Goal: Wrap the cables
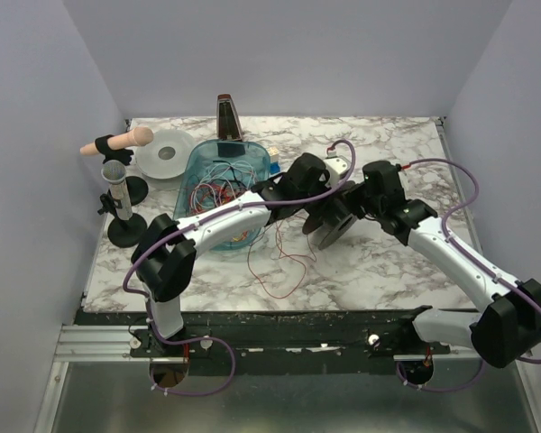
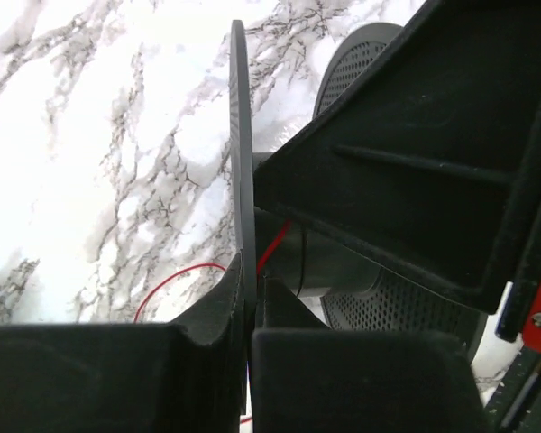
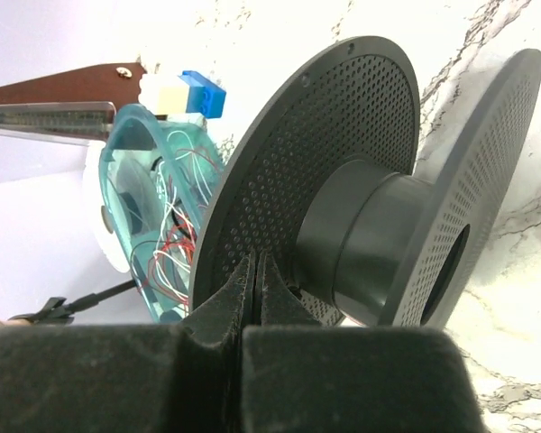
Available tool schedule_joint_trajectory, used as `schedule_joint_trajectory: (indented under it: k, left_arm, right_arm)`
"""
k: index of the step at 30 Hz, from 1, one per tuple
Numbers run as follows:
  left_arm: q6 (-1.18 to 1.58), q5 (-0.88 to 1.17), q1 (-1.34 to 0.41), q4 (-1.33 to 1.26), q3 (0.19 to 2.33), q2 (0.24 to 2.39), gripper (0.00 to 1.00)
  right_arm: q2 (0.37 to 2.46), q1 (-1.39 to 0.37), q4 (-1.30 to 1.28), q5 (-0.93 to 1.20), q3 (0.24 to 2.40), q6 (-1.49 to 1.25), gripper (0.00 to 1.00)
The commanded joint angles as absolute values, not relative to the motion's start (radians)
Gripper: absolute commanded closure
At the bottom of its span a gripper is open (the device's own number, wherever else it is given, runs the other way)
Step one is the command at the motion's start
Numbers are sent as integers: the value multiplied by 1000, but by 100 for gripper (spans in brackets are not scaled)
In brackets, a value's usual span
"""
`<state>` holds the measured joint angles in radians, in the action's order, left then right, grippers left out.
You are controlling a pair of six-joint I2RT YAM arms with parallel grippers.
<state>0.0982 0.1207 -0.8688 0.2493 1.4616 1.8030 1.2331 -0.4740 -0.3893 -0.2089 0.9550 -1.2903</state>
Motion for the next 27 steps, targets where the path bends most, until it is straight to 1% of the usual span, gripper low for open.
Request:
schedule_joint_trajectory:
  k: [1,5,7,8,9,10,13,18,21,22,25,26,27]
  left_arm:
    - [94,126,-859,268,1451,1810,100]
    - [136,130,-859,290,1473,1809,100]
    - [166,123,-859,310,1494,1809,100]
    - [178,123,-856,320,1512,1809,100]
    - [186,129,-853,333,1526,1809,100]
    - [192,135,-848,342,1554,1807,100]
    - [210,129,-835,373,1600,1807,100]
    - [218,103,-818,382,1591,1805,100]
    - [245,101,-787,383,1603,1804,100]
    - [253,101,-770,396,1623,1805,100]
    - [249,89,-736,451,1728,1806,100]
    - [235,81,-732,468,1770,1799,100]
    - [226,72,-729,492,1804,1793,100]
  right_arm:
    - [1233,-476,-434,-221,930,-1240,99]
    - [1239,-476,-434,-229,963,-1172,99]
    - [1247,-476,-419,-218,994,-1074,99]
    - [1252,-476,-426,-212,1014,-1034,88]
    - [1255,-476,-434,-206,1041,-996,67]
    - [1252,-476,-443,-198,1069,-961,57]
    - [1215,-476,-446,-195,1101,-875,46]
    - [1141,-476,-417,-132,1100,-732,36]
    - [1089,-476,-367,-28,1062,-621,33]
    - [1063,-476,-335,38,1031,-571,32]
    - [950,-476,-227,138,930,-505,30]
    - [910,-479,-192,173,898,-486,26]
    - [878,-483,-155,204,864,-467,24]
